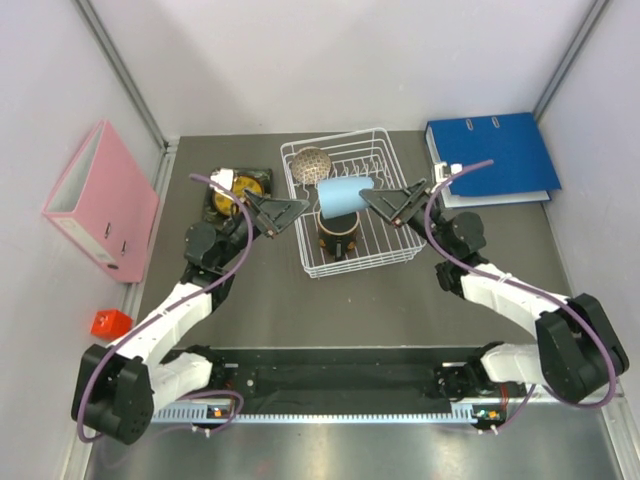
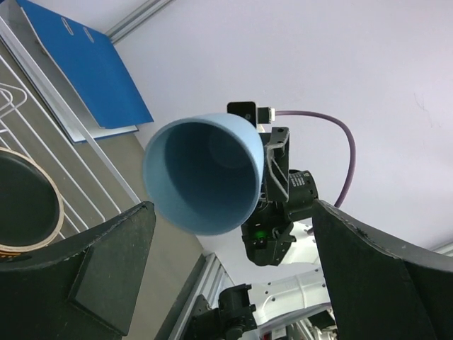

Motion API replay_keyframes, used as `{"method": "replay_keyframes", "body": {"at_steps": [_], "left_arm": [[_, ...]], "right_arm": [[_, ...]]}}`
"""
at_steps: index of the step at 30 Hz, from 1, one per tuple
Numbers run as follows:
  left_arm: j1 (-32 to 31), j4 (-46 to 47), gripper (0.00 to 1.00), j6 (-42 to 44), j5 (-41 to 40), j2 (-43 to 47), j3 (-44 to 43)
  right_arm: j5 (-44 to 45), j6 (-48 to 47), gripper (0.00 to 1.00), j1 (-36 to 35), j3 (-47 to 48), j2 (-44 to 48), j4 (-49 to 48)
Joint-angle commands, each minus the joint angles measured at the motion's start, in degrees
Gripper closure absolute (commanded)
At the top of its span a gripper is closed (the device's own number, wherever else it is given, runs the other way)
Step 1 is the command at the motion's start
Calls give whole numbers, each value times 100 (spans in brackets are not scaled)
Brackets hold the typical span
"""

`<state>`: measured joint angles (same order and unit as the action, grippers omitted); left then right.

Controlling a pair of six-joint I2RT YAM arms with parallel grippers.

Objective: Unload the mixed dishes from the dish rack
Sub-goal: Place the cup at the center of the board.

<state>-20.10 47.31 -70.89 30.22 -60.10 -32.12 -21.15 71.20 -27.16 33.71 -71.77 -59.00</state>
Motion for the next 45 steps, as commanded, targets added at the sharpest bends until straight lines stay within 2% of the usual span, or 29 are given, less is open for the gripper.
{"method": "replay_keyframes", "body": {"at_steps": [1,7,10,12,14,15,17,18,21,22,23,27,28,29,30,32,33,34,35,36,37,39,40,43,45], "left_arm": [[-56,464,5,-74,134,-64,-251],[-152,437,9,-100,125,-151,-234],[-170,393,17,-74,116,-134,-216],[-161,349,30,-30,116,-99,-207],[-161,270,38,31,107,-64,-216],[-170,235,46,66,98,-38,-225],[-170,165,53,111,116,-29,-216],[-161,156,60,111,116,-37,-225],[-170,156,72,128,169,-46,-216],[-161,156,91,128,177,-37,-225],[-170,86,100,154,186,-37,-233],[-170,-29,100,225,125,33,-216],[-170,-81,100,251,73,50,-225],[-170,-212,100,399,20,85,-259],[-153,-675,100,531,-103,190,-408],[-109,-1615,100,1187,-244,331,-715],[-108,-2733,100,1496,-514,445,-1152],[-108,-3380,100,1813,-743,463,-1443],[-108,-4056,100,2408,-1146,455,-1760],[-108,-4872,100,2666,-2011,324,-2424],[-108,-6081,100,2877,-2559,210,-2753],[-108,-7099,100,3388,-3570,-167,-3542],[-108,-7948,100,3467,-4715,-308,-3764],[102,-8491,100,3661,-5822,-591,-3978],[576,-8493,100,3767,-5747,-626,-3786]], "right_arm": [[111,-387,100,-325,416,-197,-191],[181,-484,100,-580,583,-540,-173],[199,-502,100,-659,636,-654,-147],[199,-519,100,-694,636,-689,-129],[216,-563,100,-712,645,-689,-50],[208,-581,100,-721,645,-707,-33],[216,-590,100,-738,645,-698,11],[208,-633,100,-756,654,-690,46],[207,-704,100,-782,654,-637,178],[199,-730,100,-782,645,-619,213],[199,-748,100,-791,645,-593,266],[-11,-923,99,-791,663,-523,468],[-64,-1019,53,-791,706,-514,643],[-100,-1168,23,-791,916,-427,958],[-22,-1640,1,-782,1048,-356,1927],[293,-2169,0,-826,1355,20,2871],[826,-2755,0,-835,1470,162,3347],[1145,-3039,0,-870,1584,294,4256],[1522,-3311,0,-966,1829,539,4666],[2396,-3775,0,-1036,1971,619,5070],[2796,-3945,0,-1089,2233,690,5848],[3682,-4218,0,-1204,2411,778,6425],[3905,-4246,0,-1230,2516,787,6784],[4276,-4334,0,-1274,2430,883,7016],[4321,-4395,0,-1292,2289,998,6990]]}}
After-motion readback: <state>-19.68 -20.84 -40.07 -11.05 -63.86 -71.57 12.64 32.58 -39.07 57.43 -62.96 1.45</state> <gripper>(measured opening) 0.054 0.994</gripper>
